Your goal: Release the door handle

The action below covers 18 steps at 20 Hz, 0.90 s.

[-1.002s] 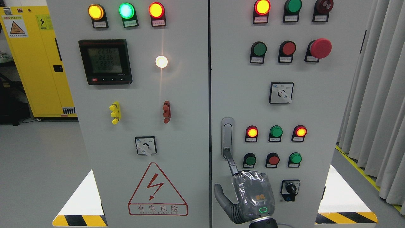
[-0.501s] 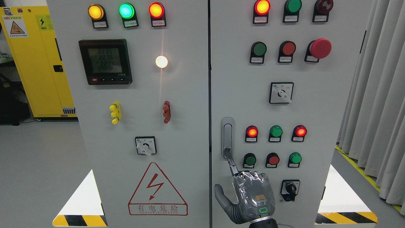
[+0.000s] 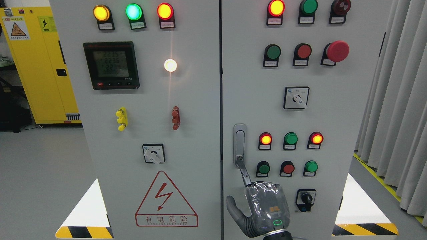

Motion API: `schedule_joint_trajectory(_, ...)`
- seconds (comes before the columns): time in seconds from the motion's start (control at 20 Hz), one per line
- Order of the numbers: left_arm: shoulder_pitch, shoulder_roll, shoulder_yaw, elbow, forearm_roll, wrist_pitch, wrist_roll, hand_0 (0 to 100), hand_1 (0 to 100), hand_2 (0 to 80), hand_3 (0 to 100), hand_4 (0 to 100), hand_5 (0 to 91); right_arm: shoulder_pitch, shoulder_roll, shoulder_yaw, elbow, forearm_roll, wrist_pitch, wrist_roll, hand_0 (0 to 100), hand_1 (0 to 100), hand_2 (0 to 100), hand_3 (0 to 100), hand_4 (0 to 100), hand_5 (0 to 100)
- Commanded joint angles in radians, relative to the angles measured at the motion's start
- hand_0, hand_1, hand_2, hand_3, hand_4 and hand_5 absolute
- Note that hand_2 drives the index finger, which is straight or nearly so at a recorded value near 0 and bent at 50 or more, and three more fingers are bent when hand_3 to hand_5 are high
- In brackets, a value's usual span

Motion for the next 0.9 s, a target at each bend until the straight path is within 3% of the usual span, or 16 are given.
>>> schedule_joint_trajectory(0.0,0.0,0.0,0.0,-0.012,0.0,0.0,0.0,12,56,0.0,0,0,0.0,0.001,0.0,0.0,0.001,0.0,-0.001,0.005,51,37,6,100,100,100)
schedule_joint_trajectory(0.85,0.0,0.0,0.0,-0.012,0.0,0.0,0.0,12,56,0.0,0,0,0.0,0.015,0.0,0.002,0.0,0.0,-0.001,0.003,50,37,6,100,100,100)
